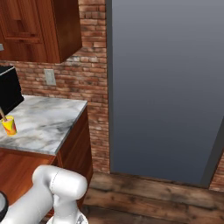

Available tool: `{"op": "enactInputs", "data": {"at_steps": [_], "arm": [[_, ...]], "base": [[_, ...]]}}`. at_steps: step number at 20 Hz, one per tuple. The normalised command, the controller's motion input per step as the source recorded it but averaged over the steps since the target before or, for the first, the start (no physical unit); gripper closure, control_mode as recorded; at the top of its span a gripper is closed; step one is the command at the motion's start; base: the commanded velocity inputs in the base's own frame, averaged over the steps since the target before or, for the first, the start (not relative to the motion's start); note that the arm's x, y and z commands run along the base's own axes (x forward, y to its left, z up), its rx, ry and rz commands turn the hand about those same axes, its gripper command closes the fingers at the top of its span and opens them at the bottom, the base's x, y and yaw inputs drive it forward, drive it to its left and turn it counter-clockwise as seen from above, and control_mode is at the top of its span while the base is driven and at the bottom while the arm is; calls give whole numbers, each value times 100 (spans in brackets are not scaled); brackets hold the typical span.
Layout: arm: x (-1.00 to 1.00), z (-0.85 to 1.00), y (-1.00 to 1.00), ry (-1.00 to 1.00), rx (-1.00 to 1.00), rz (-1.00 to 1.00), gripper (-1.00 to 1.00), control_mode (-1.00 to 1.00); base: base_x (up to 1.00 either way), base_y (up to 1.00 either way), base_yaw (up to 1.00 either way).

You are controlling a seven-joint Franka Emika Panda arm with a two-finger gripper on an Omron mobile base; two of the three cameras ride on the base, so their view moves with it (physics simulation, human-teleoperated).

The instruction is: Pick up the straw from the left drawer and put it inside the smoothie cup.

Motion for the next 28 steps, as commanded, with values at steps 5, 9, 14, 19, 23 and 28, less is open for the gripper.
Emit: {"op": "enactInputs", "data": {"at_steps": [5, 9, 14, 19, 23, 28], "arm": [[27, -12, 9, -1, 12, 0, 100, -100], [23, 0, 7, 0, 9, 0, 100, -100], [23, 0, 14, 0, 5, 0, 100, -100], [4, -3, 26, 2, 0, 0, 100, -100], [4, -3, 30, 1, 0, 0, 100, -100], [8, -1, 30, 0, 0, 0, 100, -100]], "base": [[0, 0, 0], [0, 0, 0], [0, 0, 0], [0, 0, 0], [0, 0, 0], [0, 0, 0]]}}
